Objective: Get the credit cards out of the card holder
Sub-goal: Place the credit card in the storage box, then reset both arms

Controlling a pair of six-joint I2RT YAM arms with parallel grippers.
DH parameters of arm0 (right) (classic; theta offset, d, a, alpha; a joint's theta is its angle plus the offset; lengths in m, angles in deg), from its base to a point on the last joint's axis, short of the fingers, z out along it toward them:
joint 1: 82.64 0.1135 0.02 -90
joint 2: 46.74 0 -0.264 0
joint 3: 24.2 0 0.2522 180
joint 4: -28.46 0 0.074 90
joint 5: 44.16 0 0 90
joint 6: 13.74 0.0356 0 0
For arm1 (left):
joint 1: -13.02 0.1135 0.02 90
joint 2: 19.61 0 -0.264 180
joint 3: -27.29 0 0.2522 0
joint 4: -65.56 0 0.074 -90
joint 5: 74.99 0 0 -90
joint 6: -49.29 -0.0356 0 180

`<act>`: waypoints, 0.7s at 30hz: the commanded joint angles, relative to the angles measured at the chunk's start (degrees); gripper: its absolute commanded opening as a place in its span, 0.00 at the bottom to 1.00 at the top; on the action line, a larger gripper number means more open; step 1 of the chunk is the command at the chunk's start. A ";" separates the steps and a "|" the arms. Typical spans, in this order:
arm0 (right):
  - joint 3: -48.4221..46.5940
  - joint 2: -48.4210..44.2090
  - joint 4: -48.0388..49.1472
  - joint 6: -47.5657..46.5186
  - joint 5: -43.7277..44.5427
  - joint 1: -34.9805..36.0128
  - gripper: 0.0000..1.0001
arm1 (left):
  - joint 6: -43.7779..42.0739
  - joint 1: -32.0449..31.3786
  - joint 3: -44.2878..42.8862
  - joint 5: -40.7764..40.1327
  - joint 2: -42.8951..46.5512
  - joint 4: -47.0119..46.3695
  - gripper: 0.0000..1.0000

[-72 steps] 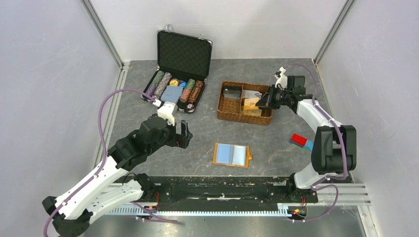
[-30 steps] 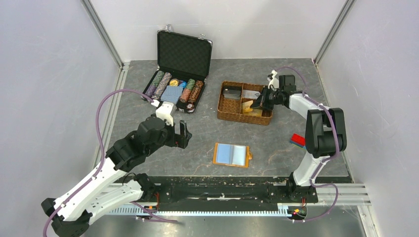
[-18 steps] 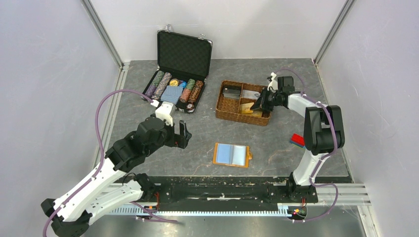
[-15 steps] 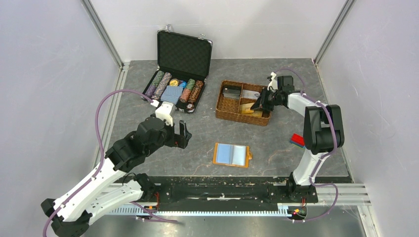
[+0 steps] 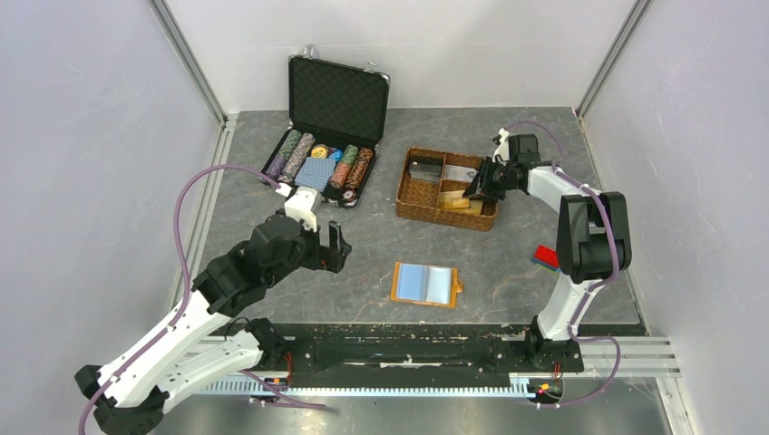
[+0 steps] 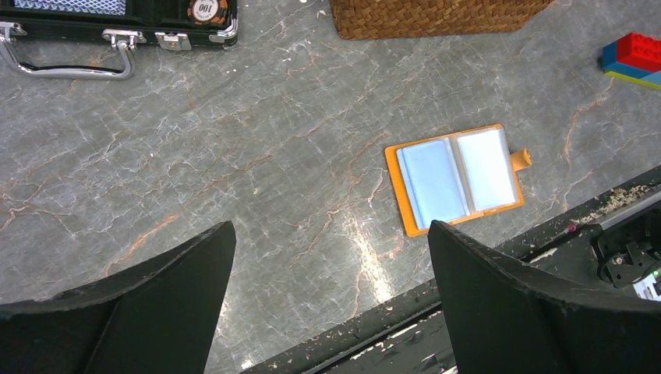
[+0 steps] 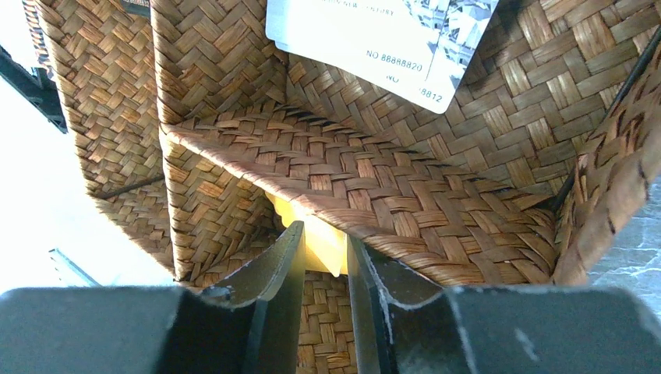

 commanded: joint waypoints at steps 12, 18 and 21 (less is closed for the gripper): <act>-7.47 -8.01 -9.13 -5.53 7.10 0.14 0.34 | -3.14 0.32 -0.54 -1.43 1.17 -0.59 1.00; -0.15 -19.36 -7.66 -6.95 9.02 1.13 0.37 | -0.97 0.30 -1.04 -1.30 0.64 -0.67 1.00; 6.80 -27.04 -6.21 -7.91 13.04 2.44 0.42 | 0.09 0.27 -1.57 -0.96 -0.11 -0.46 1.00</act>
